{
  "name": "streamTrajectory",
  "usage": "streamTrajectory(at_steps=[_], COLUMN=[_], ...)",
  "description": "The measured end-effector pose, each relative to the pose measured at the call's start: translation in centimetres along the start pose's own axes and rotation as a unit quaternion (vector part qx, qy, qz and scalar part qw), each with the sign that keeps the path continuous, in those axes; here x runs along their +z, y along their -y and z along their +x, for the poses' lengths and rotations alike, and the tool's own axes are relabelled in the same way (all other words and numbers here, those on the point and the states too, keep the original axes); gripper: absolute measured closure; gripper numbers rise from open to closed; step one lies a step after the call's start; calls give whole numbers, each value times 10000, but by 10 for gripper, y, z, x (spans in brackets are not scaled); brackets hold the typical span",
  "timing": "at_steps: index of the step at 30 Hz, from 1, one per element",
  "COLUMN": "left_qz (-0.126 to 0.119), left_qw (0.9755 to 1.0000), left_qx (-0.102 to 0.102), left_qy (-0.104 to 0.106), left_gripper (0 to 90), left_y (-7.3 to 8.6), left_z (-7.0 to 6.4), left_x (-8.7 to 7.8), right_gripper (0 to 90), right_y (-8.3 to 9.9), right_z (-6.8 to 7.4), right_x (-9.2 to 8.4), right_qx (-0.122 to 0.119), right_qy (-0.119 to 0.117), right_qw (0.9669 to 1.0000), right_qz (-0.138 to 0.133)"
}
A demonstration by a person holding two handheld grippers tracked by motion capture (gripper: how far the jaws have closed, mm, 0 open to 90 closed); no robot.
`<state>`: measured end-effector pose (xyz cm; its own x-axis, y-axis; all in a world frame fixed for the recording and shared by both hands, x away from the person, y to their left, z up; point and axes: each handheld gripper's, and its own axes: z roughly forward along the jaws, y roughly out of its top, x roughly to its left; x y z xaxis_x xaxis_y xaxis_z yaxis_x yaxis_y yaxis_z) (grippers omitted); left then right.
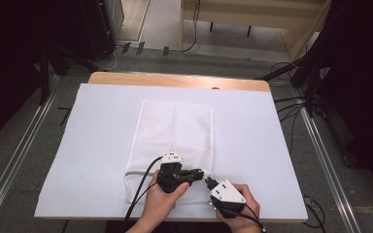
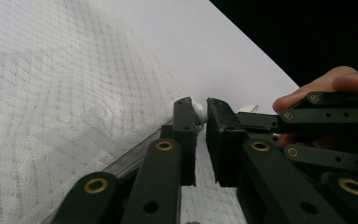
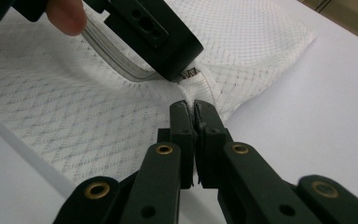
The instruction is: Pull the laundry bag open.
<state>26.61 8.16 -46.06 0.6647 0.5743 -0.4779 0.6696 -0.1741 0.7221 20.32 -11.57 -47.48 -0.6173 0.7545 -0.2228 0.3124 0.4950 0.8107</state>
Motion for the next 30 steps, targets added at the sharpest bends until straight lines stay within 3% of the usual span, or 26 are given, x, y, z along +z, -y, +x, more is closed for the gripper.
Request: streamTrajectory(at_steps=[9, 13, 14, 15, 16, 20, 25, 30], left_qz=[99, 207, 223, 229, 229, 185, 214, 287], left_qw=[9999, 9994, 9981, 9976, 9976, 9983, 9978, 9961], left_qx=[124, 260, 384, 383, 383, 50, -4, -41], left_qy=[-2, -122, -436, -522, -522, -542, -627, -833], left_gripper=[881, 882, 882, 882, 882, 882, 882, 881], left_y=[1, 2, 3, 3, 3, 3, 3, 14], left_z=[2, 0, -2, 2, 2, 18, 26, 37], left_x=[-2, -2, -3, -5, -5, -16, -30, -56], right_gripper=[900, 900, 900, 900, 900, 900, 900, 900], right_y=[-2, -3, -3, -2, -2, -2, 1, 1], right_z=[-1, -2, -2, -3, -3, -16, -21, -23], right_x=[-1, -2, -2, -4, -4, -11, -14, -15], right_qx=[110, 141, 154, 131, 131, 440, 511, 527], right_qy=[35, 32, 40, 217, 217, 190, 179, 114], right_qw=[9999, 9999, 9999, 9996, 9996, 9988, 9985, 9984], right_qz=[0, 35, 50, 96, 96, 55, 96, 154])
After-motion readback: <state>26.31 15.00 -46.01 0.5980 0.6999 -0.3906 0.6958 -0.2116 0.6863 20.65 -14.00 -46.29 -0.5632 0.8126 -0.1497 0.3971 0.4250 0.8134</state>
